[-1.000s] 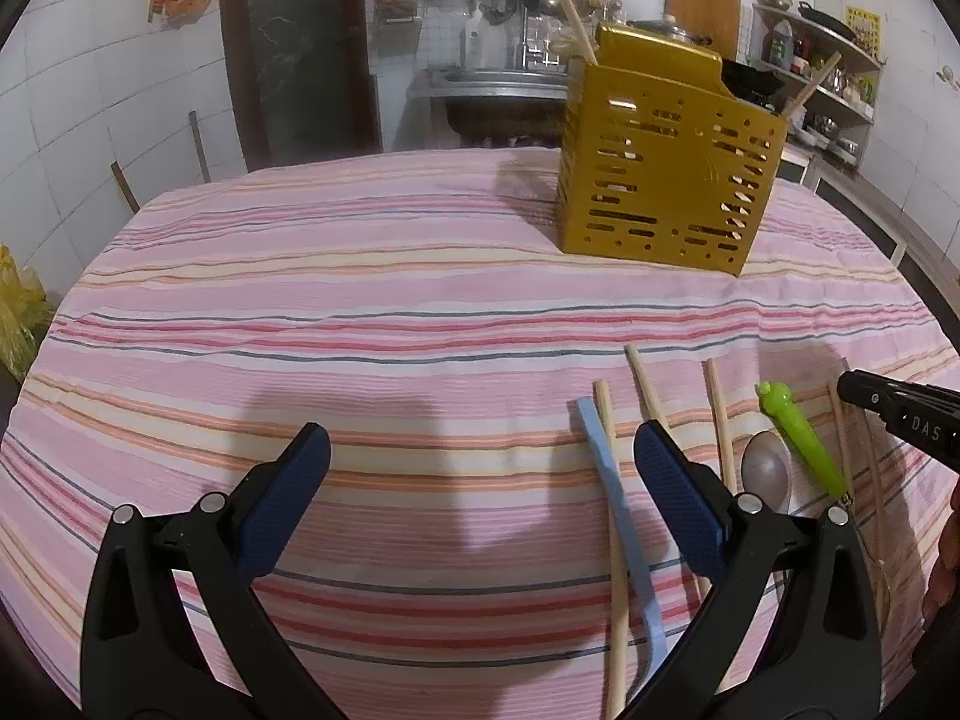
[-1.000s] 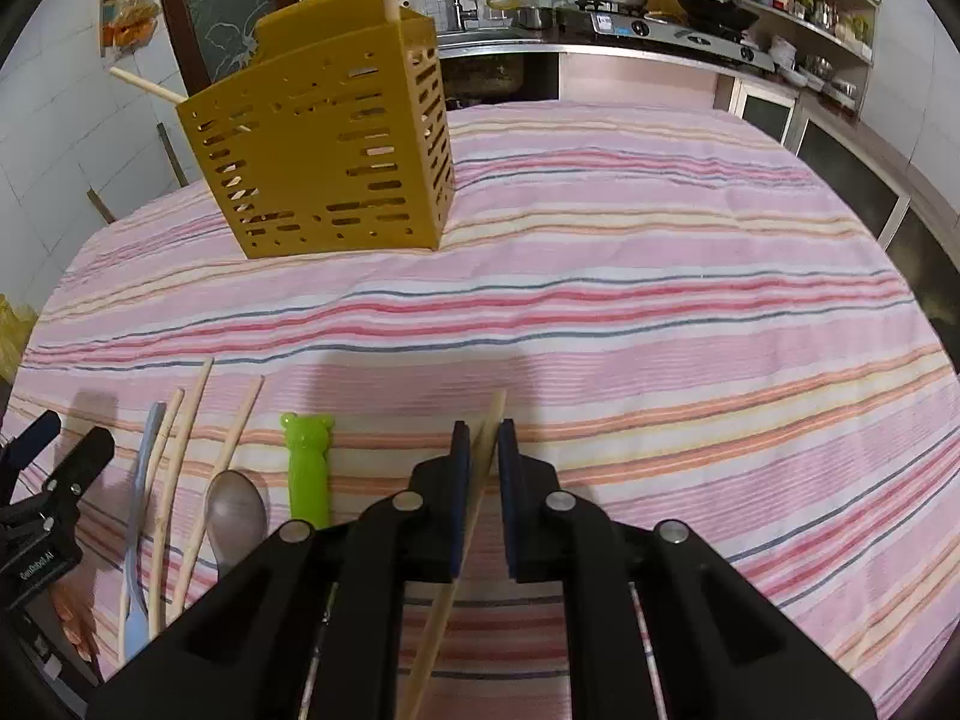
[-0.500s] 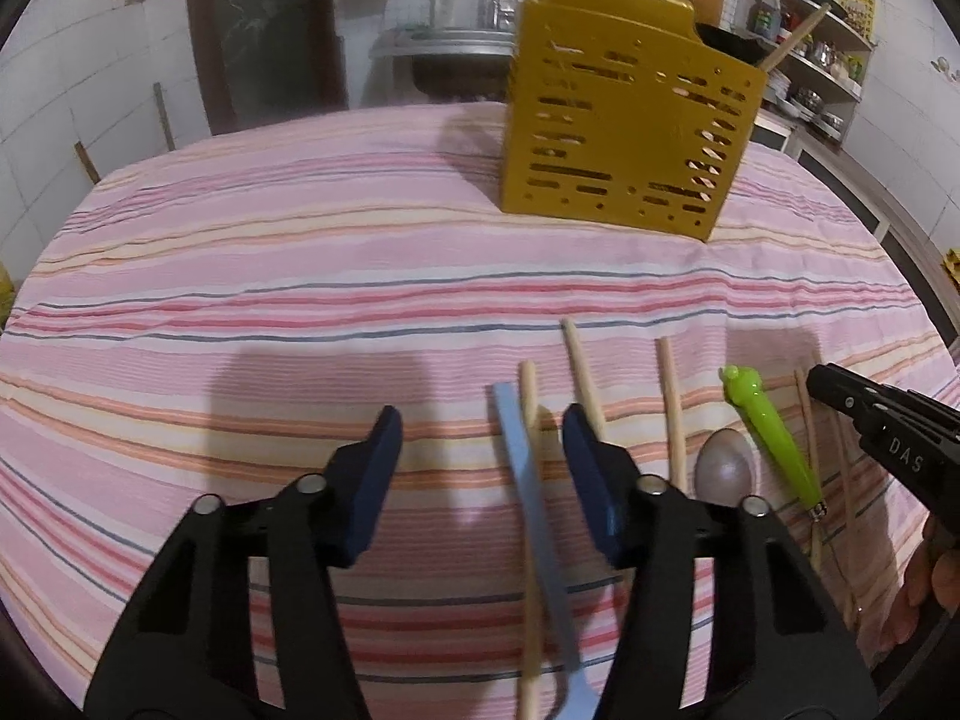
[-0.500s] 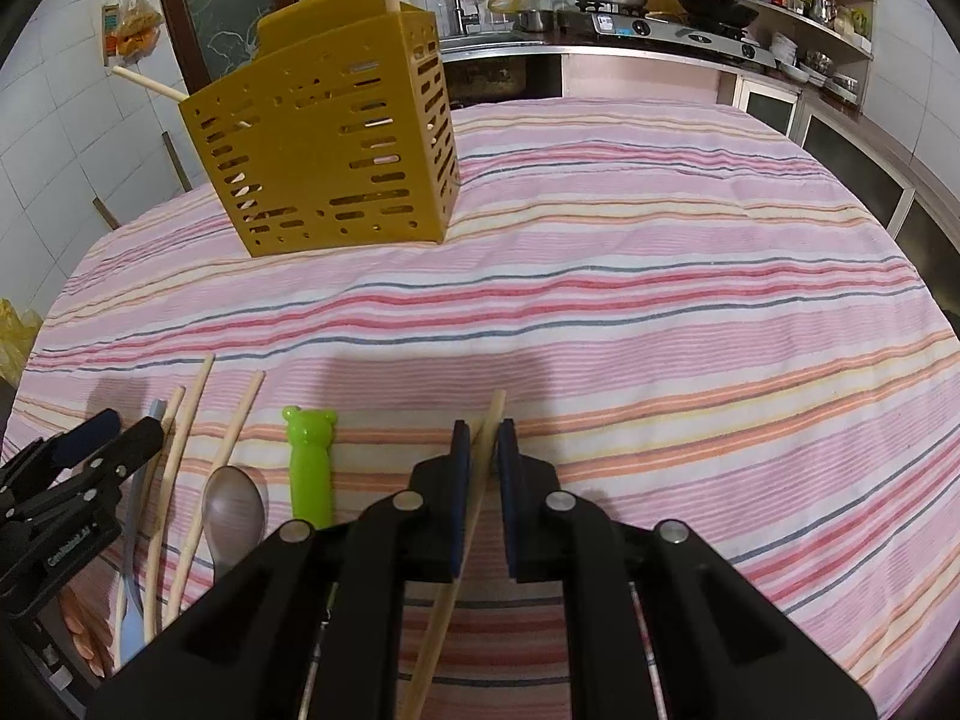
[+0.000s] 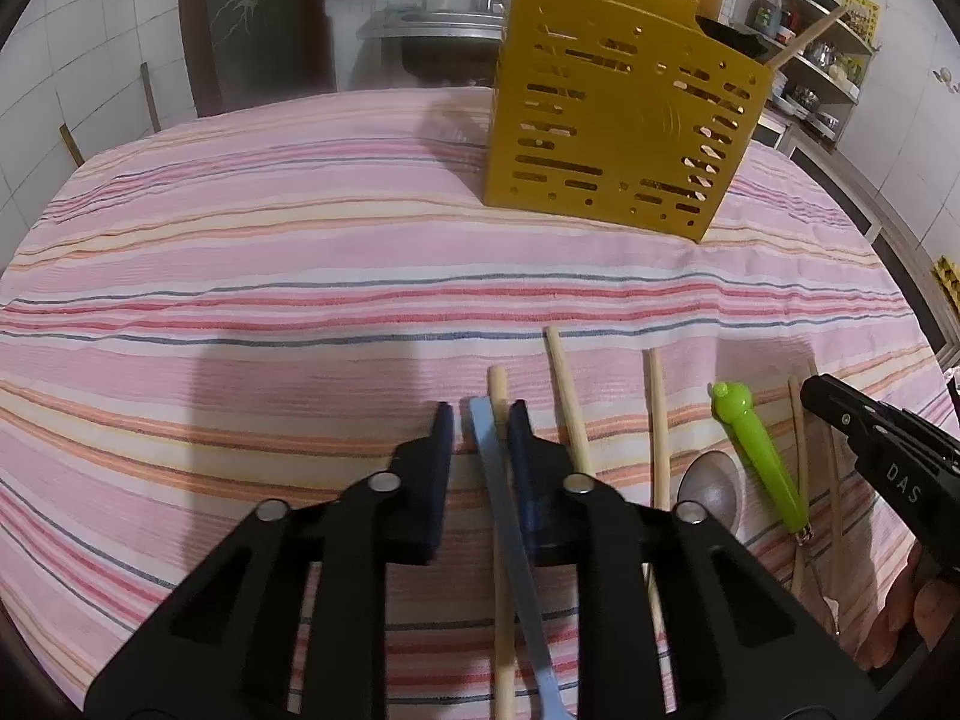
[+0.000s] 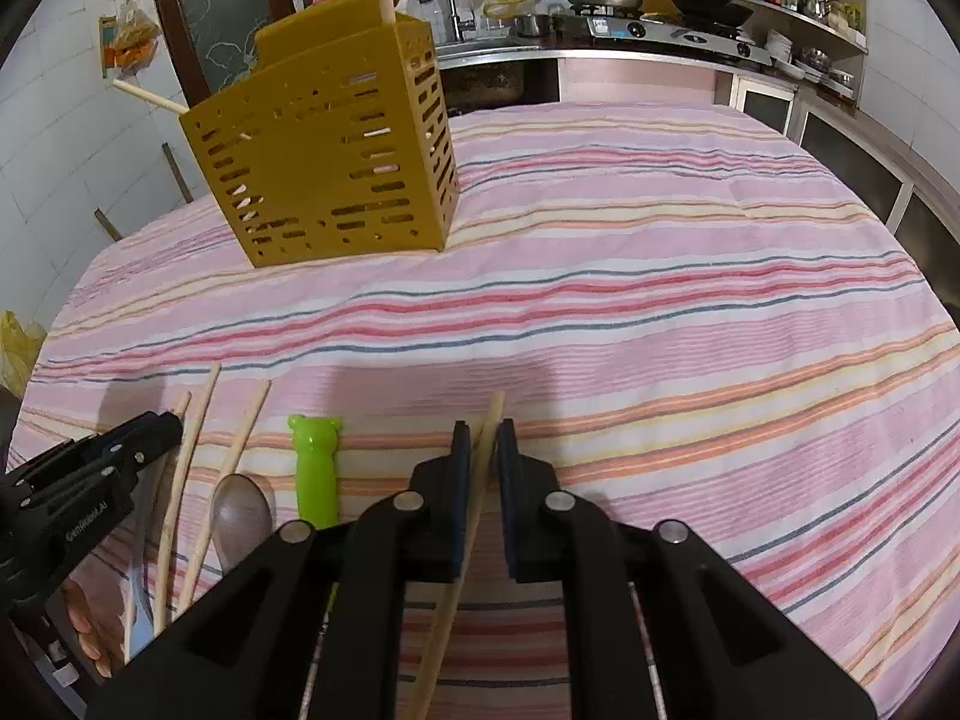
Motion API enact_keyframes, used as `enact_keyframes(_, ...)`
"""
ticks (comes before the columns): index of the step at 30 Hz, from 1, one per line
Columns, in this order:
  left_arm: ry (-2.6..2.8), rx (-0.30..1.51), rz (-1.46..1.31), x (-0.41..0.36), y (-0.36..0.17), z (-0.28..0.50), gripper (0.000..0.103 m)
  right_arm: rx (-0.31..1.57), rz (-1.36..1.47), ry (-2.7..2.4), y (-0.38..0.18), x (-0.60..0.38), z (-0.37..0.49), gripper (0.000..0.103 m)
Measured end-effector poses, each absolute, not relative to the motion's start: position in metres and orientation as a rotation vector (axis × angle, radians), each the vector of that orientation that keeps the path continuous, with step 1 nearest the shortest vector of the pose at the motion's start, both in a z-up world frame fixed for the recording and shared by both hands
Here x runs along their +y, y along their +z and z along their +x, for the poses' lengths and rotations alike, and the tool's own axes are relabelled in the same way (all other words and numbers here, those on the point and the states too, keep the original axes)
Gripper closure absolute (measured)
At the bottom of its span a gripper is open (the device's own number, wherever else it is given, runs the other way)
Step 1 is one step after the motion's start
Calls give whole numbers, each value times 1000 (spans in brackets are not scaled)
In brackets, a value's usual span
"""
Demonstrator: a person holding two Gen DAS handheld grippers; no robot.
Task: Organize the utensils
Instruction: 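Close the left tool on the light-blue spatula while the right tool holds its chopstick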
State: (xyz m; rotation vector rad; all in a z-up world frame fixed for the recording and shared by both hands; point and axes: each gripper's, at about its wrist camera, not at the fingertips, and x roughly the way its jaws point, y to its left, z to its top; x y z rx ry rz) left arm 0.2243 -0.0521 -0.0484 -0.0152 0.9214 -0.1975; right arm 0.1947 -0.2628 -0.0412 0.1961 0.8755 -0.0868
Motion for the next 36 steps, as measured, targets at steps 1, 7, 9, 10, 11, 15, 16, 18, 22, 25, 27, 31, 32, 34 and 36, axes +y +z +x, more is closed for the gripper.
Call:
enact_keyframes(1,-197,915,-15,-52,-47,224,87,868,199,-89,-39,-263,193,94)
enact_keyframes(7,-209,885,-19,-50,-39,222,95,809,214,-95,-24,-264,185,94)
enact_keyframes(9,-212,875,-19,-50,-37,221,96,791,215,-92,-19,-264,182,94)
enact_keyframes(10,-212,872,-19,-49,-36,221,96,784,217,-91,-17,-264,181,95)
enact_keyframes(11,-206,873,-19,-48,-35,221,96,780,214,-88,-15,-263,180,95)
enact_keyframes(15,-189,886,-28,-45,-37,223,82,785,204,-76,-15,-262,183,95)
enact_keyframes(16,-187,878,-25,-46,-37,222,73,788,206,-73,-17,-262,184,95)
enact_keyframes(18,-166,845,7,-50,-35,218,44,798,214,-70,-22,-264,186,95)
enact_keyframes(22,-145,818,57,-54,-34,213,44,811,230,-60,-33,-267,188,94)
enact_keyframes(25,-145,862,55,-53,-41,215,44,810,235,-54,-36,-267,188,94)
enact_keyframes(27,-159,886,40,-52,-47,216,46,809,240,-53,-38,-268,188,94)
enact_keyframes(31,-171,906,13,-51,-52,218,56,819,250,-52,-45,-270,189,94)
enact_keyframes(32,-176,906,8,-51,-52,219,58,822,255,-50,-46,-271,189,94)
enact_keyframes(34,-187,907,-4,-50,-52,219,66,825,266,-45,-48,-272,190,94)
enact_keyframes(36,-191,911,-11,-51,-53,221,70,826,266,-41,-48,-272,191,94)
